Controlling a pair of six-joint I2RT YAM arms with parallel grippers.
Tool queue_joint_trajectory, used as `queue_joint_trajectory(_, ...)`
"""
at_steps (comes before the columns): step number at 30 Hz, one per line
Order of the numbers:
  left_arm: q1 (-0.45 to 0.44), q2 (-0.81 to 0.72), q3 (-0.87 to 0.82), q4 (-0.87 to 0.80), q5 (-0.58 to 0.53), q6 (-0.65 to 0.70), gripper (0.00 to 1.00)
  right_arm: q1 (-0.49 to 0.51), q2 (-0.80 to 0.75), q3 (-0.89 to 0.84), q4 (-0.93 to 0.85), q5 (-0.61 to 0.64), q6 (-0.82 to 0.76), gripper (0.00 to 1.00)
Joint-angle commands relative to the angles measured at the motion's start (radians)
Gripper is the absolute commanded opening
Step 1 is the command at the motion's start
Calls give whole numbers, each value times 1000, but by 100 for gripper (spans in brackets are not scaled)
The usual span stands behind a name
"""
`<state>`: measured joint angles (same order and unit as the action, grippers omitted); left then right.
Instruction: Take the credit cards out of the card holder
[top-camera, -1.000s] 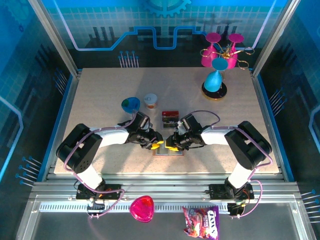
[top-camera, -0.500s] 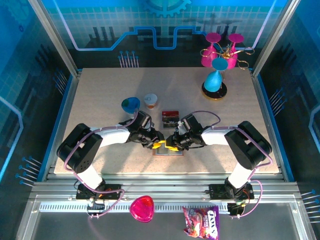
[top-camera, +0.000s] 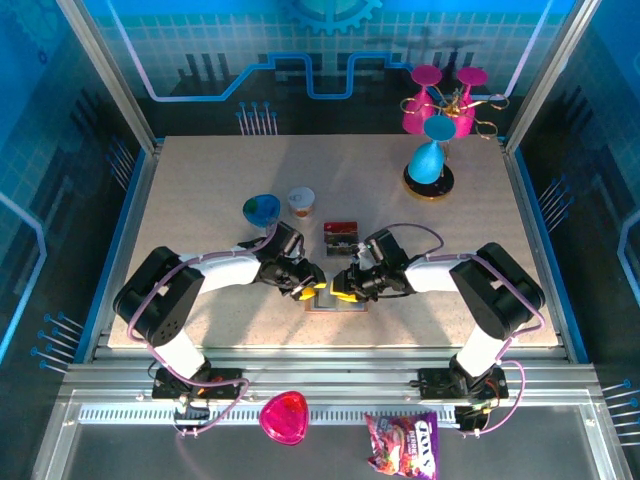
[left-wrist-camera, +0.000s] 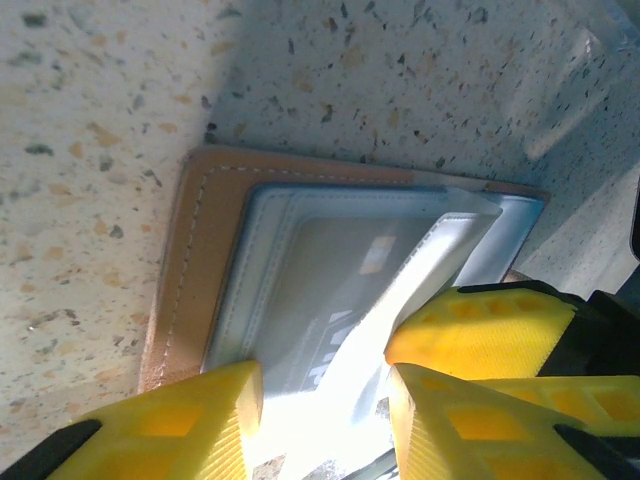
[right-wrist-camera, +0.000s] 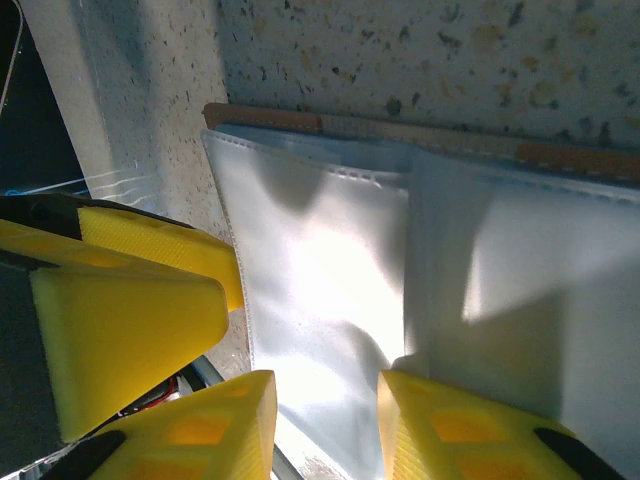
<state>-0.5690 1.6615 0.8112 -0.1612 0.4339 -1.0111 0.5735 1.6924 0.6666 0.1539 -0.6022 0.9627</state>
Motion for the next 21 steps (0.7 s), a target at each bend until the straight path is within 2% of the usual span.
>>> queue_joint_trajectory(1, -9, 3, 10, -11, 3, 8, 38, -21, 7, -28, -1, 7, 14, 33)
queue_joint_trajectory(6, -10, 19, -6, 84, 57, -37, 33, -22, 15, -36, 25, -2, 27, 33)
queue_joint_trajectory(11, -15, 14, -3, 102, 64, -44, 28, -21, 14, -39, 26, -4, 26, 33)
queue_joint_trajectory(18, -15, -1, 1, 94, 64, -42, 29, -23, -13, -37, 27, -9, 31, 33)
queue_joint_trajectory(21, -15, -6, 7, 94, 70, -38, 30, -23, -60, -16, -25, -2, 19, 35)
